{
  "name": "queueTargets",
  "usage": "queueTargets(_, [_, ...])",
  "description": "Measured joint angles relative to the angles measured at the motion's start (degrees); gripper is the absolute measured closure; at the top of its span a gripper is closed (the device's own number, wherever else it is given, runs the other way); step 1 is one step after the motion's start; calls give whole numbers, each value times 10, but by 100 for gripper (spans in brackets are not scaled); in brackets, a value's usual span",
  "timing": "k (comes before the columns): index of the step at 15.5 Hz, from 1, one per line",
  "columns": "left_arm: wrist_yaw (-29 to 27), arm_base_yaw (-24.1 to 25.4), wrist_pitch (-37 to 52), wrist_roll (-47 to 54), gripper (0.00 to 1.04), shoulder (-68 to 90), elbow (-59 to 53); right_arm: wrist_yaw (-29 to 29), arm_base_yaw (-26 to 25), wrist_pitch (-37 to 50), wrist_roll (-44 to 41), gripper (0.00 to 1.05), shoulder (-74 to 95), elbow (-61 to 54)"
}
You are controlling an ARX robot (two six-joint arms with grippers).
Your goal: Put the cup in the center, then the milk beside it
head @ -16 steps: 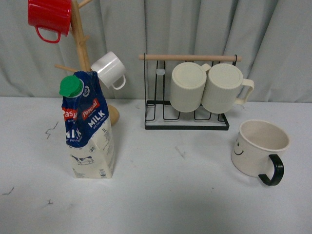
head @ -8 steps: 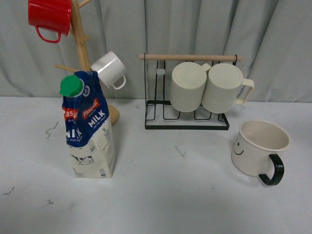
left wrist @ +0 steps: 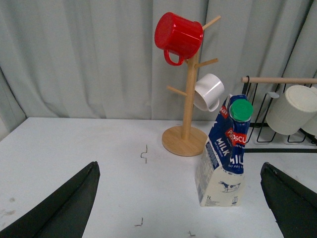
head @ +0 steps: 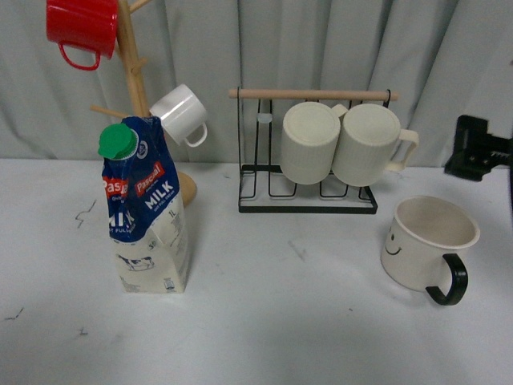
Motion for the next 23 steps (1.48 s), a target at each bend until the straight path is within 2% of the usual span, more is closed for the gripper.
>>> queueTargets(3, [0, 0, 0, 0, 7, 0, 0, -4, 12, -53, -11, 6, 46, 28])
queueTargets(10, [0, 0, 0, 0, 7, 0, 0, -1, 10, -46, -12, 7, 88, 31])
queueTargets(18, [0, 0, 0, 0, 7, 0, 0, 14, 3, -37, -12, 97, 85, 30])
queueTargets(19, [0, 0, 0, 0, 7, 0, 0, 11, 4, -37, -12, 101, 77, 29])
queueTargets(21, [0, 0, 0, 0, 7, 0, 0, 9, 16, -42, -12, 101, 52, 23])
queueTargets(23, [0, 0, 0, 0, 7, 0, 0, 4, 49, -50, -4, 101, 20, 22])
